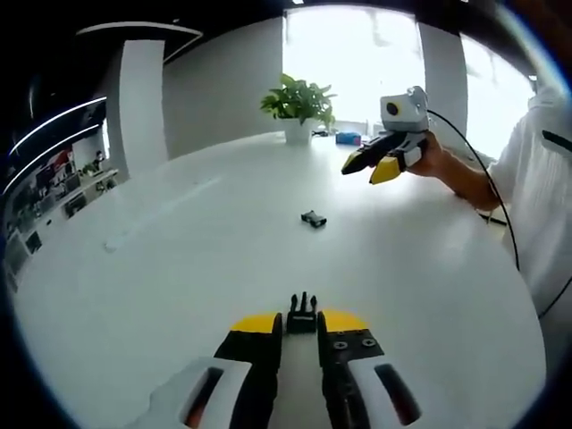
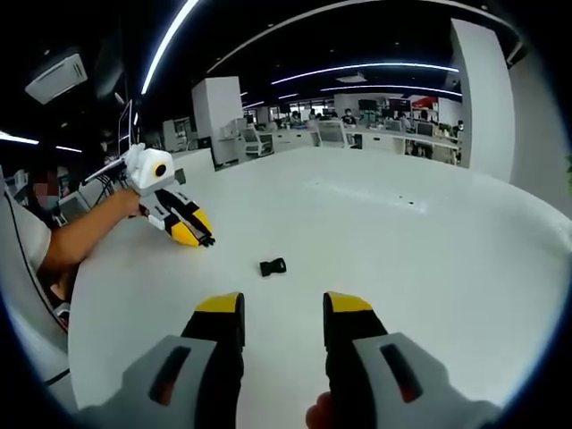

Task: Snap the two parts of the plastic buckle together until the buckle closes and remains connected.

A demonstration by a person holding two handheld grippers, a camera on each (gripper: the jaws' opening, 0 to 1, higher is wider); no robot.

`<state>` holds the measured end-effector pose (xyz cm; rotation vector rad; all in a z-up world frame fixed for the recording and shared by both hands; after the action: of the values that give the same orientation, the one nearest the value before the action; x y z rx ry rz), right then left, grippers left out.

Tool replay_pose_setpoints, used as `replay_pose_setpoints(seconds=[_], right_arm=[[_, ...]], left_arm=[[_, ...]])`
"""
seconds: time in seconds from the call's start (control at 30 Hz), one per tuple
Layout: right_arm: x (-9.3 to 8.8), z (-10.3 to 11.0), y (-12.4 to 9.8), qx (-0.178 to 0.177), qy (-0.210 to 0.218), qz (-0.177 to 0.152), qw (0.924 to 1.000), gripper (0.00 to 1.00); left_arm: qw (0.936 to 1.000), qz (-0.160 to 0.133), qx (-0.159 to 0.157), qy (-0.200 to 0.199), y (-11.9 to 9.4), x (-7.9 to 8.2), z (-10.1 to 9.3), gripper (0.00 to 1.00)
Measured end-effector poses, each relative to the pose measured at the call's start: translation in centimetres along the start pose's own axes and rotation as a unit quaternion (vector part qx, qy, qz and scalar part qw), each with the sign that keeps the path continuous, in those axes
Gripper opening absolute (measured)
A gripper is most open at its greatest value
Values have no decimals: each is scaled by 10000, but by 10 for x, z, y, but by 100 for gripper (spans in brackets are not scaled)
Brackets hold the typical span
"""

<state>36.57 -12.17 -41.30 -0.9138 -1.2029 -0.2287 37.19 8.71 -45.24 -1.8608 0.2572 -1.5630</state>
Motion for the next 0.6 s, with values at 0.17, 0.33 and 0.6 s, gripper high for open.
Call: replay_pose_setpoints(seconds=[0.17,0.33,0.6], right_arm=[[1,1,1,6,-6,-1,10000,35],[0,1,2,9,-12,31,10000,35],[0,2,5,29,-9,85,10000,35]], left_arm=[[10000,18,-31,18,0,0,-1,14],[10000,0,-24,15,0,0,2,13],[10000,-15,-48,49,1,0,3,12]])
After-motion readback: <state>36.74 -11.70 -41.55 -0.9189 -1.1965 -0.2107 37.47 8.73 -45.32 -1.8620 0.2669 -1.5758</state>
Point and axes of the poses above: the point that each gripper's makers call its tool centre point, and the gripper's own axes: y roughly forward along the fingers, z roughly to its left, x roughly out of its top, the point moved 1 cm from there along -y, roughly backward along the fingers, and after that the axes turned 3 degrees about z, right-handed, at the moved point
